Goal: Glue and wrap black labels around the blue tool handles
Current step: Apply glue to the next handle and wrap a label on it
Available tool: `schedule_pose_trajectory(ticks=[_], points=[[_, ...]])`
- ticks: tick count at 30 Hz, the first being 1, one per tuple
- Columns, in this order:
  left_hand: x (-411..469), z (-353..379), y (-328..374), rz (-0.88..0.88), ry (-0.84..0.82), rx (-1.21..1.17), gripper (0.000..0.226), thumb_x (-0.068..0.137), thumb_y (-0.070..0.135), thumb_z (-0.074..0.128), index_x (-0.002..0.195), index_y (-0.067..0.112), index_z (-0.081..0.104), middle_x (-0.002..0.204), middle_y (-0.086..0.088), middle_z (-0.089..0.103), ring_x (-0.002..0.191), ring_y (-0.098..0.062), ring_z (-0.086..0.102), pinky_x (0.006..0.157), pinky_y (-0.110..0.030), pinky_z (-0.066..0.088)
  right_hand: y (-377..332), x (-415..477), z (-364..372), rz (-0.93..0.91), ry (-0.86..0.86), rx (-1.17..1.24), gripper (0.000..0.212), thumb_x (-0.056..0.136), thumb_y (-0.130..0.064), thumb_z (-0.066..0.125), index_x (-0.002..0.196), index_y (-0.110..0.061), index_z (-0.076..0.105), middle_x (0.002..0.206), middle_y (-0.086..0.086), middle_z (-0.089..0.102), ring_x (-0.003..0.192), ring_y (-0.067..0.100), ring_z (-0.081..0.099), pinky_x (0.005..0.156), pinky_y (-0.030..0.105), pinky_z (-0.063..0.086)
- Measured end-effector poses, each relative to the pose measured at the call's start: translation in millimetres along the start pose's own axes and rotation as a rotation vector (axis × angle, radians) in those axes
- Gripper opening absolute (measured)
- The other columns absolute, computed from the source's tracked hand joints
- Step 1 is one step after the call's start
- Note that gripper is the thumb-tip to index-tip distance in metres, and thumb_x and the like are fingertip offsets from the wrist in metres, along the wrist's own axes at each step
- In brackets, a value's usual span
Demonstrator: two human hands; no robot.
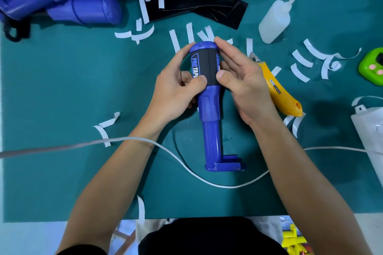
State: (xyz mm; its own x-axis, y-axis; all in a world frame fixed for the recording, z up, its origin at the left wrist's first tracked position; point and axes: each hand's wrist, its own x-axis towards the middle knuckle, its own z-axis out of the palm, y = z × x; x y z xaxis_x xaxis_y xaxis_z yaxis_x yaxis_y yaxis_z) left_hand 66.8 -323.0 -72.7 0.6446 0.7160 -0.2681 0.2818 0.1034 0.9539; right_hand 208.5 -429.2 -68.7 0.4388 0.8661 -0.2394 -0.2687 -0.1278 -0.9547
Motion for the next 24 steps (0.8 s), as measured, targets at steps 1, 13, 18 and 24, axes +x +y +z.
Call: schedule_pose_trajectory(ticks=[1,13,18,24], points=[[0,0,0,-0.003,0.009,0.003,0.059,0.083,0.030,0.067,0.128,0.065,0.052,0.066,-0.020,0.063,0.050,-0.023,0.053,0.047,-0.026,0.045,1,0,0,0.011,-0.005,0.013,0.059,0.094,-0.001,0.056,0.146,-0.028,0.054,0.151,0.000,0.058,0.140,0.022,0.054,0.118,0.051,0.042],[-3,3,4,0.011,0.039,0.038,0.055,0.080,0.033,0.070,0.129,0.053,0.056,0.061,-0.019,0.060,0.047,-0.024,0.049,0.046,-0.025,0.043,-5,-1,2,0.001,0.040,-0.088,0.054,0.091,-0.011,0.066,0.143,-0.025,0.056,0.143,0.001,0.063,0.124,0.020,0.065,0.109,0.041,0.051],[-3,4,6,0.022,0.057,0.031,0.053,0.079,0.034,0.071,0.120,0.062,0.056,0.057,-0.013,0.057,0.047,-0.022,0.048,0.046,-0.024,0.043,-6,4,6,-0.013,0.115,-0.099,0.044,0.091,-0.012,0.066,0.135,-0.019,0.063,0.131,0.003,0.068,0.104,0.018,0.071,0.093,0.033,0.057],[-4,4,2,0.063,0.047,-0.009,0.061,0.077,0.038,0.082,0.125,0.066,0.054,0.052,0.006,0.058,0.043,-0.012,0.047,0.047,-0.019,0.041,-9,11,7,0.019,0.135,-0.047,0.026,0.098,-0.008,0.056,0.121,-0.016,0.064,0.110,-0.001,0.074,0.101,0.016,0.071,0.078,0.025,0.056]])
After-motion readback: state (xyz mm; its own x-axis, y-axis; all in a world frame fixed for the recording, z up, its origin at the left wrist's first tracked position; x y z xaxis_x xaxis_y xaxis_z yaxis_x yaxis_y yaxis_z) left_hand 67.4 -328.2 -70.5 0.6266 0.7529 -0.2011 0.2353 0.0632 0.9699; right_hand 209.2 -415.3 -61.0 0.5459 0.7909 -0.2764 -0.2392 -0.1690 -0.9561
